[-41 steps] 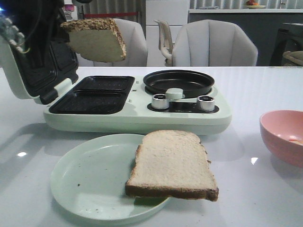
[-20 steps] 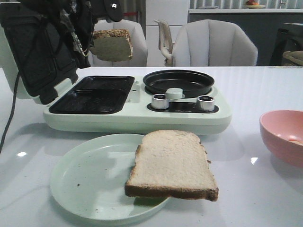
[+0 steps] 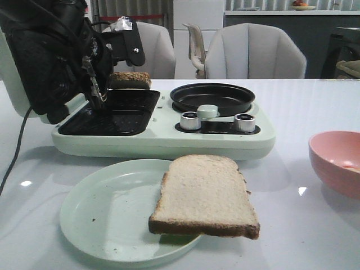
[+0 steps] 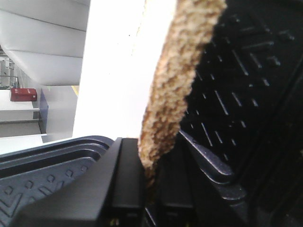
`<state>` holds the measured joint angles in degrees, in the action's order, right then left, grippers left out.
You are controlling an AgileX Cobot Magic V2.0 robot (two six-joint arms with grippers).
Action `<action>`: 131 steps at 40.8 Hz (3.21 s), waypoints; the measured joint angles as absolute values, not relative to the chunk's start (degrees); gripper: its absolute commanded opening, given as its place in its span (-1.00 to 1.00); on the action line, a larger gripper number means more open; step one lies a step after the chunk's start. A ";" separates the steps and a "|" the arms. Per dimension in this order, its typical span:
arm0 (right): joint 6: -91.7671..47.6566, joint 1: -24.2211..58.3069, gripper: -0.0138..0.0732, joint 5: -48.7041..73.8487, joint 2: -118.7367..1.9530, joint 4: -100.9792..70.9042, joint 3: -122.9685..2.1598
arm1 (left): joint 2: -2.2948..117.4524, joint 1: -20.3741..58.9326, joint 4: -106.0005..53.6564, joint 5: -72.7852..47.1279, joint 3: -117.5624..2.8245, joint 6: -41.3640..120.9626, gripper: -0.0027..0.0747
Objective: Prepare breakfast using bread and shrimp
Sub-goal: 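Lower the bread onto the farther sandwich plate and open the left gripper, then reach the right gripper to the remaining bread slice and grasp it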
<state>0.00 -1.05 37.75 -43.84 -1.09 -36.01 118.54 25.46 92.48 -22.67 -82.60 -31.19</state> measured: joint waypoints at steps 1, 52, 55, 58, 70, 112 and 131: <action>0.00 -1.05 0.58 37.75 -43.84 -1.09 -36.01 | 118.54 25.46 92.48 -22.79 -82.60 -31.19 -0.64; 0.00 -1.05 0.58 37.75 -43.84 -1.09 -36.01 | 99.85 32.32 68.47 -29.22 -73.39 -29.93 -0.12; 0.00 -1.05 0.58 37.75 -43.84 -1.09 -36.01 | 95.39 35.14 56.99 -34.81 -73.29 -26.81 -0.13; 0.00 -1.05 0.58 37.75 -43.84 -1.09 -36.01 | 90.43 38.42 48.12 -40.76 -72.95 -24.35 -0.13; 0.00 -1.05 0.58 37.75 -43.84 -1.09 -36.01 | 68.62 47.58 30.48 -50.05 -65.12 -21.57 -0.13; -20.46 7.21 0.58 43.81 -59.85 -42.04 -36.01 | 40.84 51.73 19.57 -48.70 -44.09 -21.24 -0.13; -24.54 16.22 0.58 34.62 -84.97 -50.70 -39.02 | 40.84 51.73 19.57 -48.44 -44.09 -21.24 -0.13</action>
<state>-24.54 16.22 34.62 -84.97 -50.70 -39.02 40.84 51.73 19.57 -48.44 -44.09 -21.24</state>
